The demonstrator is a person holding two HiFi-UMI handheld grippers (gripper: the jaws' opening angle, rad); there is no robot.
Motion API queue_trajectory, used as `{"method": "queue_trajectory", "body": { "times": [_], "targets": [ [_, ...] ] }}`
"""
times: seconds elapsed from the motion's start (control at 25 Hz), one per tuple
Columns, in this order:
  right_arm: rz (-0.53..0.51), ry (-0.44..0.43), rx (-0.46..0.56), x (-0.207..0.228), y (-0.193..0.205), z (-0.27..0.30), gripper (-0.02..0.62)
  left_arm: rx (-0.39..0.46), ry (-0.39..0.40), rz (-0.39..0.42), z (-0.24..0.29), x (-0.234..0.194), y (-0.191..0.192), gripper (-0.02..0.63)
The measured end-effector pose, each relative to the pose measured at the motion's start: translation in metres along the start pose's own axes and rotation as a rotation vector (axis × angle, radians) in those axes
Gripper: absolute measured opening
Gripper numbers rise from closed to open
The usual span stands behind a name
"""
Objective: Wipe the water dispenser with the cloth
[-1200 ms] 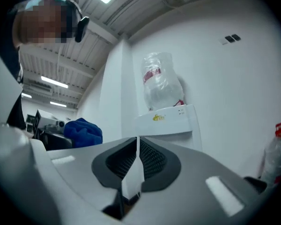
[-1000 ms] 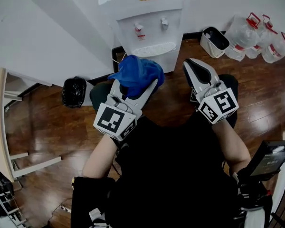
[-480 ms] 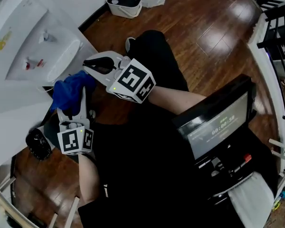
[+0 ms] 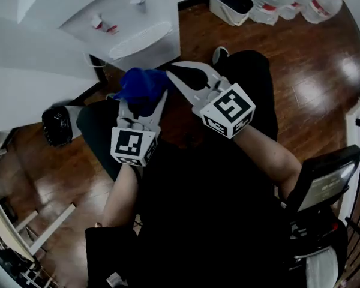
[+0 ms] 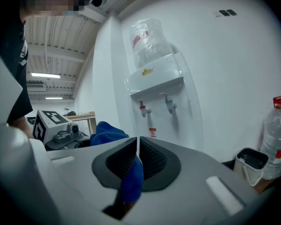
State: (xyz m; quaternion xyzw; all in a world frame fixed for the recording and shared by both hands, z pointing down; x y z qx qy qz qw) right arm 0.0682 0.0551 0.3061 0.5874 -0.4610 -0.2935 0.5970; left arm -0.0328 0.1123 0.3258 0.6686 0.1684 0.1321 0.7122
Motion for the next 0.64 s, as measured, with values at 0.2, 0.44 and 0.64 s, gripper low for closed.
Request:
{"method": "queue_trajectory", "body": {
  "times": [0.2,0.44,0.64],
  "targets": [
    [-0.015,0.008,-0.029,-0.007,-0.004,0.006,0.023,0.0,0.005,0.013,-0.003,-0.009,-0.002,0.201],
    [-0.016,0.018,-0.04,-0.006,0.004,0.013,0.023,0.005,-0.022,0.003,-0.009,-0.021,0.002,0.201],
    [-0.009,0.04,-0.045,-0.003,0.002,0.01,0.023,0.005,-0.019,-0.001,-0.01,-0.018,0.0,0.201]
  ]
}}
Point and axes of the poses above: the fingertips, and each gripper's own axes: z forward along the fingers, x to its right, y out of its underside, the point moved 6 cm from there along -z, backward along the fingers, and after that the axes turned 12 degrees about x, right-handed, at the moved point
